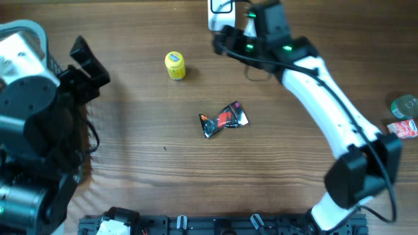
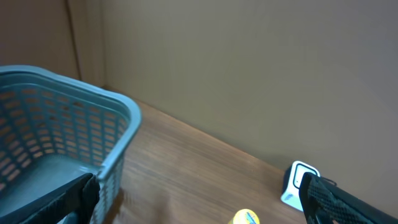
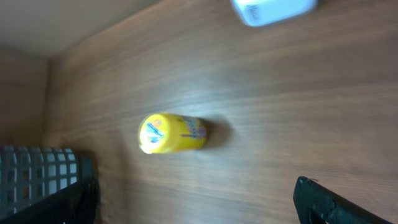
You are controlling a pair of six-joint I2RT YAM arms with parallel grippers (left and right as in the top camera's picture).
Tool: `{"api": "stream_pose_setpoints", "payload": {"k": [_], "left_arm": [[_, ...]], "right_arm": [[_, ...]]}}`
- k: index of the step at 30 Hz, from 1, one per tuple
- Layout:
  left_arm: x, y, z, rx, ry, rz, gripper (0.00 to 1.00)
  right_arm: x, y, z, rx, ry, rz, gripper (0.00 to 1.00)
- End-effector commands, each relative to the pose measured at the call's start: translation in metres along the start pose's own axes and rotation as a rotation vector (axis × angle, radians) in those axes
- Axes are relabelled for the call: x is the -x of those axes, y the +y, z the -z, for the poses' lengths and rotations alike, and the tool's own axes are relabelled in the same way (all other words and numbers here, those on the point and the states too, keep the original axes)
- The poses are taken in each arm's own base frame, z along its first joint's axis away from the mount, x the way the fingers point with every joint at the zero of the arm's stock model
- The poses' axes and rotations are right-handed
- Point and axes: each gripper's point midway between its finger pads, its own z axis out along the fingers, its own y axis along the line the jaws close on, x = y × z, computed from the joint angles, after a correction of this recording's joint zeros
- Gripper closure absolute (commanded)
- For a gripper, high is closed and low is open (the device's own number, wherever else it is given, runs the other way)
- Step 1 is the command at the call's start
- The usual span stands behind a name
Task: Scan the item barcode
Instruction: 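Swing the right gripper back over the yellow can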
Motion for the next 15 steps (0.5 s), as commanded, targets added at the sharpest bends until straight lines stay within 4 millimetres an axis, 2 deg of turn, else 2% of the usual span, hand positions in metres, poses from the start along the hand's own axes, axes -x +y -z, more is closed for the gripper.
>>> {"api": "stream_pose_setpoints", "payload": {"k": [1,4,7,11,15], "left_arm": [[0.001,0.018,0.002,0.092,-0.013,-0.027,0.0],[0.006,0.034,0.004,0.188,-0.047,-0.035,0.0],[0.02,0.044,0.009,0.246,-0.113,-0.007,0.0],[0.031,0.045,0.015,0.24,-0.16,0.029,0.0],[0.032,0.049,0.018,0.253,-0.169,0.029,0.0]], "right_arm": [[0.04,0.02,-0.002,-0.059,-0.115,0.103,0.0],[0.061,0.026,-0.008,-0.064,-0.146,0.105,0.0],[0.073,0.029,-0.023,-0.053,-0.155,0.1,0.0],[0.073,0.032,-0.047,-0.048,-0.143,0.109,0.0],[0.072,0.034,-0.064,-0.053,-0.135,0.147,0.0]]}}
